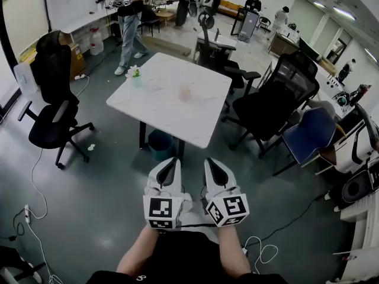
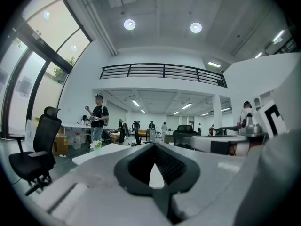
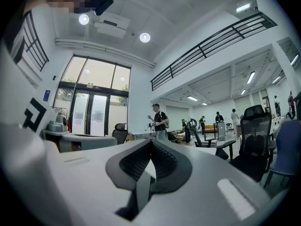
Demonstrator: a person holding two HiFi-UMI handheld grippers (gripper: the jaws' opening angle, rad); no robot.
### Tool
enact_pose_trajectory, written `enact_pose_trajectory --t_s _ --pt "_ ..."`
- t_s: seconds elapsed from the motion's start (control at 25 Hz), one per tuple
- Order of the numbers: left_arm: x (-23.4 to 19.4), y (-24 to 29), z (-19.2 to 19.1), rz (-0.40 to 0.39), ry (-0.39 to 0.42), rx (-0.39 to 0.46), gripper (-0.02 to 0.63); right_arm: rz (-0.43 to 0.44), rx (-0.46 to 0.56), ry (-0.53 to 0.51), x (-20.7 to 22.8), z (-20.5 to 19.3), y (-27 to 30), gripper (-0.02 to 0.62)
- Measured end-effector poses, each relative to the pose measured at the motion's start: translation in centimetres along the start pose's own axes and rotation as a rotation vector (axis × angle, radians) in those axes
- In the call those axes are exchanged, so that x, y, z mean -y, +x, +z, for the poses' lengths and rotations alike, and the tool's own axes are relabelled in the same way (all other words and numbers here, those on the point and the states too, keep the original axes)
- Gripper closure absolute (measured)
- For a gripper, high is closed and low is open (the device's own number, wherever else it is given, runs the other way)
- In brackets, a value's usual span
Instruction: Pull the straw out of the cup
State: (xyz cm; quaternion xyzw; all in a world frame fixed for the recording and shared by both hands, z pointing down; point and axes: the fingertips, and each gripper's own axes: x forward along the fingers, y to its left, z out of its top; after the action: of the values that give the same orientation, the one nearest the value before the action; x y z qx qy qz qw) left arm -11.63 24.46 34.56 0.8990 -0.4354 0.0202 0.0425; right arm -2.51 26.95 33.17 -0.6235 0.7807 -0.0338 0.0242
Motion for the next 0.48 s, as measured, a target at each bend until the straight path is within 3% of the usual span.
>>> enact_pose_trajectory --t_s 0.2,0.48 --pt "-1.6 4.9 1.5 0.031 0.024 0.038 0.604 0.021 0.057 -0.013 3.9 2.0 4.5 0.594" --pt "-4.9 12.8 -0.5 0.088 -0.016 -0.04 0.604 0.063 -0.013 0.024 8.8 -0.1 12.3 0.594"
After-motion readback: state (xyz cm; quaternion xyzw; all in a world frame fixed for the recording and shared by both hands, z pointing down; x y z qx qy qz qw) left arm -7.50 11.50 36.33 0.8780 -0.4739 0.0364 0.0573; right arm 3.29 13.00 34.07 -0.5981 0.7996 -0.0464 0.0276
